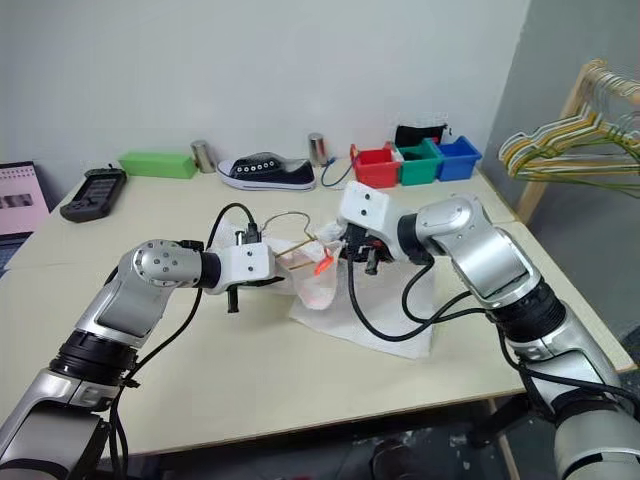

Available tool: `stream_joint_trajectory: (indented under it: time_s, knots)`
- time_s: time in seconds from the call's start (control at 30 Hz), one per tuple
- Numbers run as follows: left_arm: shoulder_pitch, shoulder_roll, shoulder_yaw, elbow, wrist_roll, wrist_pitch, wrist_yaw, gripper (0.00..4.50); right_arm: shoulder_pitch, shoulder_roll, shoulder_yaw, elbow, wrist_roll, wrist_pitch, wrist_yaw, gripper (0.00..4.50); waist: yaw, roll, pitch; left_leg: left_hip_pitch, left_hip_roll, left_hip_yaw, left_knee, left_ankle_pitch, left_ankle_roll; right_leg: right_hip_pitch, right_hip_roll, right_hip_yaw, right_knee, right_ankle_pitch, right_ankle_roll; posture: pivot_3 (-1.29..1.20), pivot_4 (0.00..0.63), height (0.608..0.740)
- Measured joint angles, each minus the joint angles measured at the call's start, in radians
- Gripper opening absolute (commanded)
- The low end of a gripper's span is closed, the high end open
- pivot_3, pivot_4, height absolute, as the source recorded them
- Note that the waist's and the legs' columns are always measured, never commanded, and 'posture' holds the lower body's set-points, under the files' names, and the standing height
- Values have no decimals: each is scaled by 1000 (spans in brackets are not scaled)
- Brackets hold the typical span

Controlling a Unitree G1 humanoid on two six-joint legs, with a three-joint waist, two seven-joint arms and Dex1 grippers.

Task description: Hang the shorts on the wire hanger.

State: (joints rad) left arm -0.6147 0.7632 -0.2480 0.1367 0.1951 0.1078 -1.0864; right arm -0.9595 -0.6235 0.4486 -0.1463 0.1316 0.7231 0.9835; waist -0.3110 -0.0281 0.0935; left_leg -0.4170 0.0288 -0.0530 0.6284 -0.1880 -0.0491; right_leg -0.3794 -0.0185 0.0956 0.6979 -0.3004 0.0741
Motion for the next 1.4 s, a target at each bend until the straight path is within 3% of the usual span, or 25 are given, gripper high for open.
stream_joint_trajectory:
  time_s: [0.17, 0.33, 0.73, 0.87, 1.17, 1.4]
  knots:
    - [5, 12, -2, -10, 0, -27, -2, 58, -2, -105, 21, 59, -95, -175, 65, 3185, -3, 0, 0, 0, 0, 0, 0, 0, 0, 0, 0, 0, 0, 0, 0, -248, 0, 740]
    - [13, 13, -3, -27, -1, -48, -20, 58, -12, -112, 60, 220, -227, -357, 71, 4337, -19, 0, 0, 1, 0, 0, 0, 0, 0, 1, 0, 0, 0, 0, 0, -237, 0, 740]
    - [17, 13, -4, -59, 6, -54, -28, 58, -30, -41, 107, 401, -356, -537, 179, 4443, -23, 0, 0, 2, 0, 0, 0, 0, 0, 3, 0, 0, 0, 0, 0, -203, 0, 740]
    - [26, 18, -5, -69, 12, -51, -29, 58, -38, -20, 107, 439, -380, -563, 188, 3757, -20, 0, 0, 3, -1, 0, 1, 0, 0, 4, 0, 0, 0, 0, 0, -193, 0, 740]
    - [36, 23, -5, -88, 22, -48, -28, 58, -49, -1, 102, 509, -417, -636, 183, 1294, -19, 0, 0, 3, -1, -1, 1, 0, 0, 4, 0, 0, 0, 1, 0, -194, 0, 740]
    - [23, 23, -5, -85, 30, -50, -19, 58, -42, -6, 97, 536, -432, -670, 173, 29, -20, 0, 0, 3, -1, -1, 1, 0, 0, 5, -1, 0, 0, 1, 0, -209, 0, 740]
